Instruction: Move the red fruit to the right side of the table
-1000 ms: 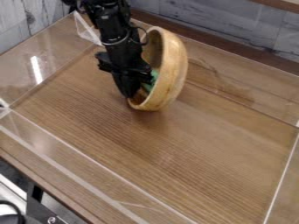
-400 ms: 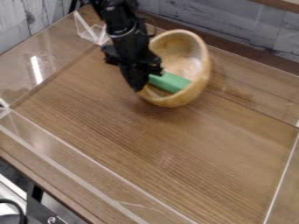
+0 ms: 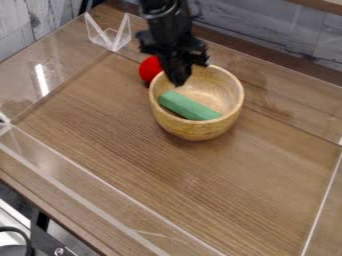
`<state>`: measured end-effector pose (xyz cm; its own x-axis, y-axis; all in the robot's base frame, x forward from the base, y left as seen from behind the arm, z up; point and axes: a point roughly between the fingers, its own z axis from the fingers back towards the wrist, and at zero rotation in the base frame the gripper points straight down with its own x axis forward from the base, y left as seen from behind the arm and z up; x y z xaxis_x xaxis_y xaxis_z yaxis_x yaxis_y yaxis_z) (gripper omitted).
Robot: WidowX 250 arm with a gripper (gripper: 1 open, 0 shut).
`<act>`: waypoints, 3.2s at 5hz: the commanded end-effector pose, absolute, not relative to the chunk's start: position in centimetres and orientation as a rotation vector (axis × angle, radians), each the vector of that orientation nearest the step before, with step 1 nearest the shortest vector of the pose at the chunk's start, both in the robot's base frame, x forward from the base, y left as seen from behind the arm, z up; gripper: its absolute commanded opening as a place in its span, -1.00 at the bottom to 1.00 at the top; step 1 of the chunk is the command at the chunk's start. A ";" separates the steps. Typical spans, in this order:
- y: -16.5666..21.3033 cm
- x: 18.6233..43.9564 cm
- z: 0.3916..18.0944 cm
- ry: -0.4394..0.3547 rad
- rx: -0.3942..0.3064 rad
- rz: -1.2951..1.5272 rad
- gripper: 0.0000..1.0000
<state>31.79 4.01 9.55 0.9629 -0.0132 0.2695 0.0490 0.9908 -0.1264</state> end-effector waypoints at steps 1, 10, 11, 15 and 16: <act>2.7 32.6 13.6 -0.369 -0.140 -0.106 -1.00; -11.9 31.1 14.3 -0.356 -0.227 -0.419 -1.00; -13.1 30.4 14.9 -0.353 -0.226 -0.411 -1.00; -11.6 28.6 14.7 -0.358 -0.201 -0.258 -1.00; -11.9 28.4 14.1 -0.347 -0.199 -0.247 -1.00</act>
